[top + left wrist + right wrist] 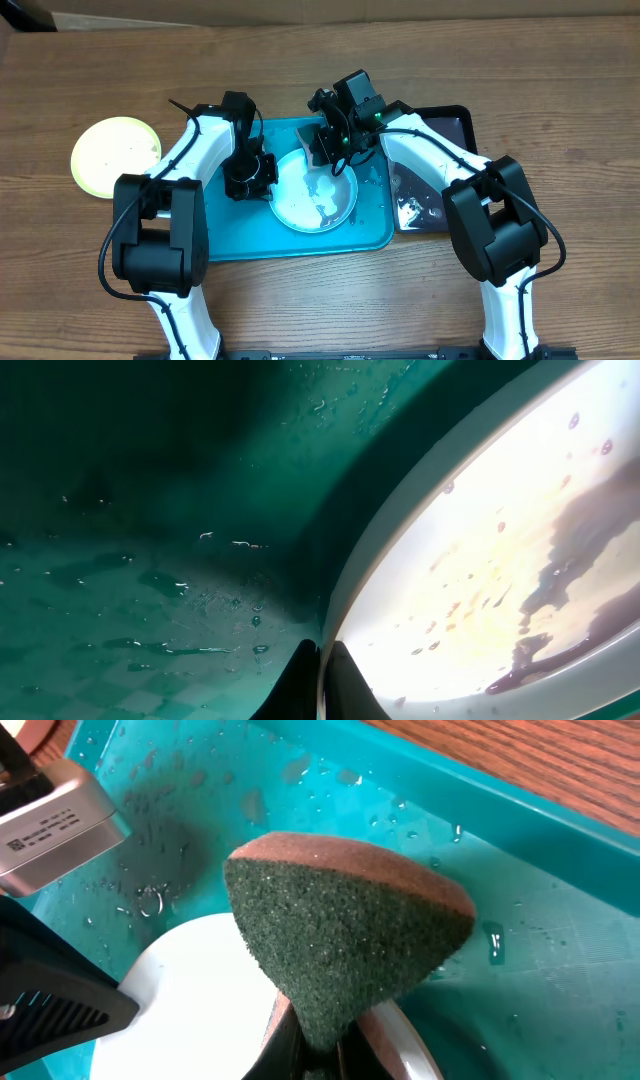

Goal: Clean dirty plates on tray and stack at the side
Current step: 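Scrub the light-blue plate surface with the sponge in right gripper, then return the sponge to the black tray, release it, raise right gripper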

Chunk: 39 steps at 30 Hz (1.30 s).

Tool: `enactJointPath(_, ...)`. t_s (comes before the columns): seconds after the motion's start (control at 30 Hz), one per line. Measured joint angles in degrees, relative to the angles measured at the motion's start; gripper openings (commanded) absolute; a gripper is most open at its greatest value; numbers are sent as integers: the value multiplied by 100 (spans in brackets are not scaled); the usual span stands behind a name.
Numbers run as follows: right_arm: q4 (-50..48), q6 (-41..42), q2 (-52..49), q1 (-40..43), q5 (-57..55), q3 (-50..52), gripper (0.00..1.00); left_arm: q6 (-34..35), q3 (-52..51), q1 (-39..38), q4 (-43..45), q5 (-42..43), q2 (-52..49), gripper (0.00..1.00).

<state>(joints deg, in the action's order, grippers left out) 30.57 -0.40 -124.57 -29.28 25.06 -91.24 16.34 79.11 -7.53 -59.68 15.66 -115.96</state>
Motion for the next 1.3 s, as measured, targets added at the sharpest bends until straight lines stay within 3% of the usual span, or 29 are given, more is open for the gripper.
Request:
enactJointPath(0.47,-94,20,-2,-164,-35,315,4,0,0,0,7,0,0,5)
enactJointPath(0.87,22,24,205,-251,1235,323,4,0,0,0,13,0,0,5)
enactJointPath(1.1,1266,37,1565,289,1143,304,4,-2,0,0,17,2,0,6)
enactJointPath(1.3,2583,37,2002,1008,48,308,4,0,0,0,22,2,0,9)
